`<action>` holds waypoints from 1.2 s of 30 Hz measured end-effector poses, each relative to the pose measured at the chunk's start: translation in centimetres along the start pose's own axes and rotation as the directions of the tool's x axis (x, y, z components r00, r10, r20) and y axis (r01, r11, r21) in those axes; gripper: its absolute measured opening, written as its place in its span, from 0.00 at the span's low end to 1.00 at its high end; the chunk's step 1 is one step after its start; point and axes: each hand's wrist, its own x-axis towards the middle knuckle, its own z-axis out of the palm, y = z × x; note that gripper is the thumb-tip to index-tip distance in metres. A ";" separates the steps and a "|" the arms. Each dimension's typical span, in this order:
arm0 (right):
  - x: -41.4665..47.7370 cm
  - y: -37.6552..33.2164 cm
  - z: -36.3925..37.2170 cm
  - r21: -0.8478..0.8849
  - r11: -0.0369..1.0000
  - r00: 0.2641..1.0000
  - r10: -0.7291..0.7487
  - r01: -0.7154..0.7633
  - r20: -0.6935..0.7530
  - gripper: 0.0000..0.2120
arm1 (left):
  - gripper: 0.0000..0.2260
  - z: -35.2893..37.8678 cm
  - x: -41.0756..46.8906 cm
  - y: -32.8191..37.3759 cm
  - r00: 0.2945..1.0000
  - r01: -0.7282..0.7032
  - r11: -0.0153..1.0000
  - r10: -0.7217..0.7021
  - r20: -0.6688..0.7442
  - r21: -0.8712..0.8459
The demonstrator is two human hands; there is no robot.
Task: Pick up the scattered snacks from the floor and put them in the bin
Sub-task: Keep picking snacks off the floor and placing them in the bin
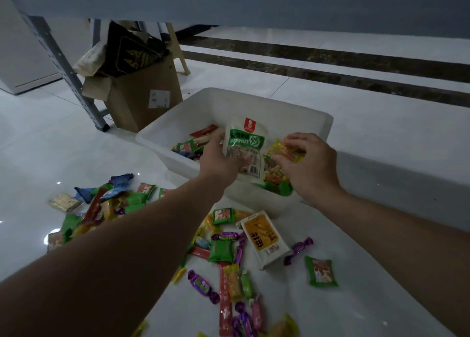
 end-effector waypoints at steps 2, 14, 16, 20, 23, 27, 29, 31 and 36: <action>0.6 0.7 0.5 -0.011 1.000 1.000 -0.002 0.002 0.010 0.19 | 0.24 1.0 0.9 -0.4 1.000 0.002 0.999 -0.003 0.014 0.051; 1.0 2.4 2.8 -0.060 0.998 0.998 0.010 -0.006 0.065 0.15 | 0.27 -0.3 1.0 -2.2 0.993 -0.120 0.962 0.120 0.014 0.244; 0.9 2.2 3.1 -0.076 0.997 0.996 0.010 -0.003 0.085 0.16 | 0.27 -1.4 0.1 -2.2 0.992 -0.124 0.961 0.128 -0.002 0.249; 0.2 1.5 2.9 -0.112 0.991 0.985 0.089 -0.073 0.149 0.23 | 0.26 -3.4 -1.9 -2.8 0.990 -0.132 0.952 0.143 -0.020 0.278; -0.7 0.0 2.6 -0.133 0.989 0.983 0.083 -0.062 0.162 0.22 | 0.26 -4.8 -3.8 -3.4 0.991 -0.122 0.932 0.135 -0.014 0.341; -2.6 -2.5 1.7 -0.097 0.995 0.978 0.017 0.003 0.208 0.20 | 0.28 -6.2 -7.1 -3.9 0.994 -0.108 0.908 0.112 0.013 0.405; -3.6 -3.4 1.1 -0.080 0.996 0.966 -0.024 0.046 0.259 0.21 | 0.28 -6.6 -8.6 -4.0 0.994 -0.106 0.902 0.110 0.016 0.417; -4.8 -3.9 0.3 -0.094 0.993 0.947 -0.039 0.073 0.318 0.23 | 0.28 -6.8 -10.0 -4.0 0.994 -0.104 0.898 0.102 0.030 0.428; -8.7 -4.1 -1.5 -0.145 0.988 0.922 0.014 0.046 0.387 0.27 | 0.27 -6.4 -12.7 -3.8 0.994 -0.109 0.894 0.087 0.070 0.435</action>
